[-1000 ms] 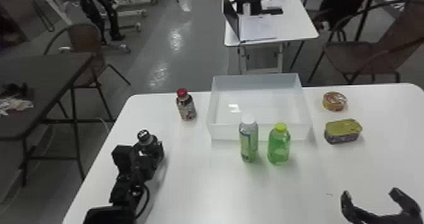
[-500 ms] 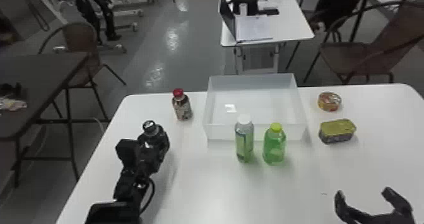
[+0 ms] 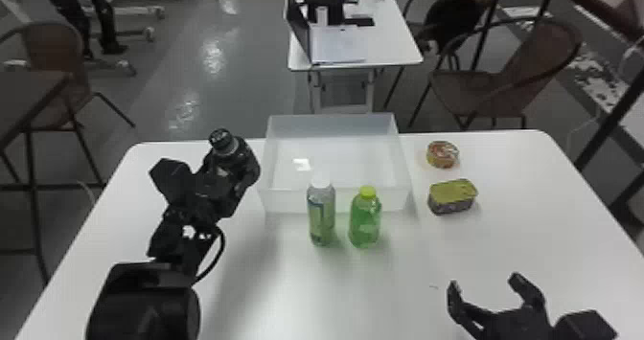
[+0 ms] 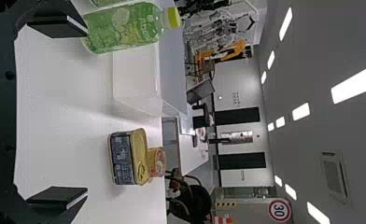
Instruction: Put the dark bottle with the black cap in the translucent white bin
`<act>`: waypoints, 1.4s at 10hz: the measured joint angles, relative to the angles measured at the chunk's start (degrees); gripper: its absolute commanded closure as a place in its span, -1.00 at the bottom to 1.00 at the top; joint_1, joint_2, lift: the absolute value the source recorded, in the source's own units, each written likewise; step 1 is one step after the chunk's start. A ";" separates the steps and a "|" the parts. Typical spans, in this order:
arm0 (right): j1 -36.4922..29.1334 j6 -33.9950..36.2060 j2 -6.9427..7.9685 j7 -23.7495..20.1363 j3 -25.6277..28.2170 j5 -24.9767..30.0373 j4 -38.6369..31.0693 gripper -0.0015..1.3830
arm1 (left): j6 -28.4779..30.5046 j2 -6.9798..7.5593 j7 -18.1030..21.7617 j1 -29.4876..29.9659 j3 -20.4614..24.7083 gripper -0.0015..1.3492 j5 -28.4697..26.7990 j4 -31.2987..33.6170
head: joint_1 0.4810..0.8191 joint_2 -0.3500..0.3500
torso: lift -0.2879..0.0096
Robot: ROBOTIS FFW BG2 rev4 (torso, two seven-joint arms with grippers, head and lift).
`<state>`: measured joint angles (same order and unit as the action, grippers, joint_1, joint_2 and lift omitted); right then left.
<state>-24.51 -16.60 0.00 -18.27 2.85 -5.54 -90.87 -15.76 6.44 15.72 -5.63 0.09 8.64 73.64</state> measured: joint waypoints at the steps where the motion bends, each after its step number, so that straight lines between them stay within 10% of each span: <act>1: 0.12 0.01 0.00 -0.01 -0.09 0.00 0.18 -0.86 | 0.33 0.07 0.73 -1.29 -1.51 0.09 0.51 -0.94 | 0.27 0.08 | 0.55; 8: 1.55 -0.01 0.00 -0.09 -0.98 0.00 1.75 -0.86 | -6.39 -0.46 15.49 -18.04 -4.52 0.08 0.92 -29.45 | 0.27 -0.07 | 0.55; 13: 2.01 -0.09 0.00 -0.20 -1.11 -0.09 2.19 -0.86 | -6.63 -1.75 15.93 -20.11 -3.66 -0.88 -2.71 -30.74 | 0.27 -0.10 | 0.55; 14: 2.01 -0.15 0.00 -0.40 -1.06 -0.14 2.19 -0.86 | -7.14 -1.72 15.95 -20.23 -3.79 -0.83 -2.61 -30.75 | 0.27 -0.10 | 0.55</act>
<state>-22.50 -16.75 0.00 -18.67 1.80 -5.68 -88.68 -22.90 4.72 31.67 -25.86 -3.70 6.03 42.89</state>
